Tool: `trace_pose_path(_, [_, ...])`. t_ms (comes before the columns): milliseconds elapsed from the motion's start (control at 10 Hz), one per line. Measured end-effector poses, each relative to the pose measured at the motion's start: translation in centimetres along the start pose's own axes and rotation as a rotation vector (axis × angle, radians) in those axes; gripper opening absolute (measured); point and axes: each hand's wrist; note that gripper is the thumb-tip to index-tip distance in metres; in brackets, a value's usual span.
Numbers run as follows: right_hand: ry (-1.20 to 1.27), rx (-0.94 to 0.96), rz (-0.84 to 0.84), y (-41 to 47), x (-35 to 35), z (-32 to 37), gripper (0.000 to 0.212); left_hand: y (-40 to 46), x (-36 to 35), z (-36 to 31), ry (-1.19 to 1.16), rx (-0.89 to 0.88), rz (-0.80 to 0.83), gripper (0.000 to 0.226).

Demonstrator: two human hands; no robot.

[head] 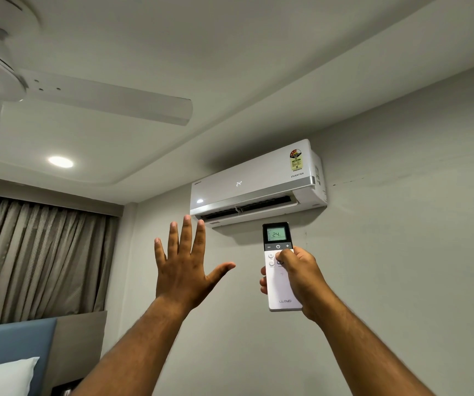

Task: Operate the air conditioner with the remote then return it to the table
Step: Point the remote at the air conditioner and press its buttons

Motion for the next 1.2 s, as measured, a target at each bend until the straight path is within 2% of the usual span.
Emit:
trace_pose_path(800, [0.001,-0.024,-0.004,-0.4,-0.6,0.1,0.017,0.1,0.4,0.4,-0.002,0.005,0.009,0.102])
trace_pose_path(1200, [0.101,-0.086,-0.055,-0.5,-1.1,-0.1,0.034,-0.2,0.2,0.8,-0.012,0.011,0.057,0.102])
Point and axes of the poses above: each hand's wrist, its own y-axis towards the middle knuckle, its own x-axis out of the back of the hand, z = x × y, and after that the axes turned 14 degrees about x, right-handed
